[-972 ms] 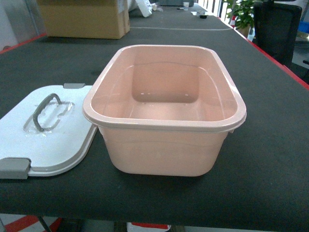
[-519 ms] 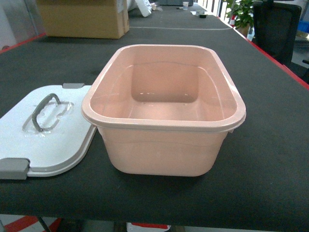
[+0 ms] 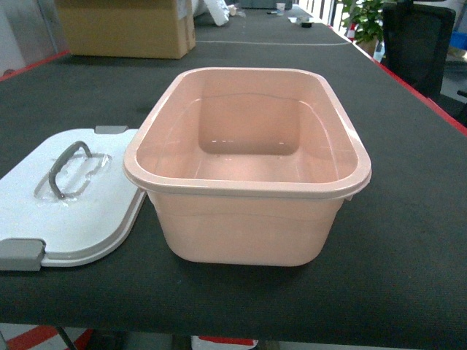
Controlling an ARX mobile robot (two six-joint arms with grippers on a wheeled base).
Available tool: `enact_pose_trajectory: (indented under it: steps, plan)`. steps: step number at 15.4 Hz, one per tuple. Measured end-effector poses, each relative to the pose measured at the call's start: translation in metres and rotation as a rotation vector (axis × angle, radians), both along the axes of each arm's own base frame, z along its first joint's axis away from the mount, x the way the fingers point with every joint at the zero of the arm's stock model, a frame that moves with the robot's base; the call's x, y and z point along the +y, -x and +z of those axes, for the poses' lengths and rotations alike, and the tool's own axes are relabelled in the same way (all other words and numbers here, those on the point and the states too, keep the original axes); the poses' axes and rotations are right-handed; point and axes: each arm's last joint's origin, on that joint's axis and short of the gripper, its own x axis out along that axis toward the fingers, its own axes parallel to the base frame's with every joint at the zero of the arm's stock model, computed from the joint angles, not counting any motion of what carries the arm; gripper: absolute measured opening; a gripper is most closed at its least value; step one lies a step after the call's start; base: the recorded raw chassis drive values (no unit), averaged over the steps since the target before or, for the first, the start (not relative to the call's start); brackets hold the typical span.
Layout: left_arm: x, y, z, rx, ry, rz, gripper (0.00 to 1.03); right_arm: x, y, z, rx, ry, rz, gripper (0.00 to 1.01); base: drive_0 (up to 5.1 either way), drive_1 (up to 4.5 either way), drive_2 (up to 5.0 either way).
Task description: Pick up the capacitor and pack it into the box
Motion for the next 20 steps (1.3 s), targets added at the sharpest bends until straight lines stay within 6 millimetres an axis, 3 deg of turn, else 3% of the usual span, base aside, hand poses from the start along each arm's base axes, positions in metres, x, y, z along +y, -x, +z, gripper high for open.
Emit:
enact_pose_trajectory:
  steps: [16,17,18,20]
  plan:
    - [0.0,0.031,-0.003,0.014,0.002,0.003,0.02,0.0,0.0,0.0,-0.001,0.0,0.0,0.98,0.0,0.0,0.0]
    - [0.0,0.031,-0.003,0.011,0.002,0.001,0.04,0.0,0.0,0.0,0.0,0.0,0.0,0.98,0.0,0.0,0.0]
    - [0.0,0.031,-0.002,0.002,0.002,0.002,0.15,0.0,0.0,0.0,0.001,0.0,0.0,0.98,0.0,0.0,0.0]
    - [0.0,0.031,-0.002,0.006,0.002,0.002,0.45,0.0,0.0,0.0,0.0,0.0,0.0,0.98,0.0,0.0,0.0]
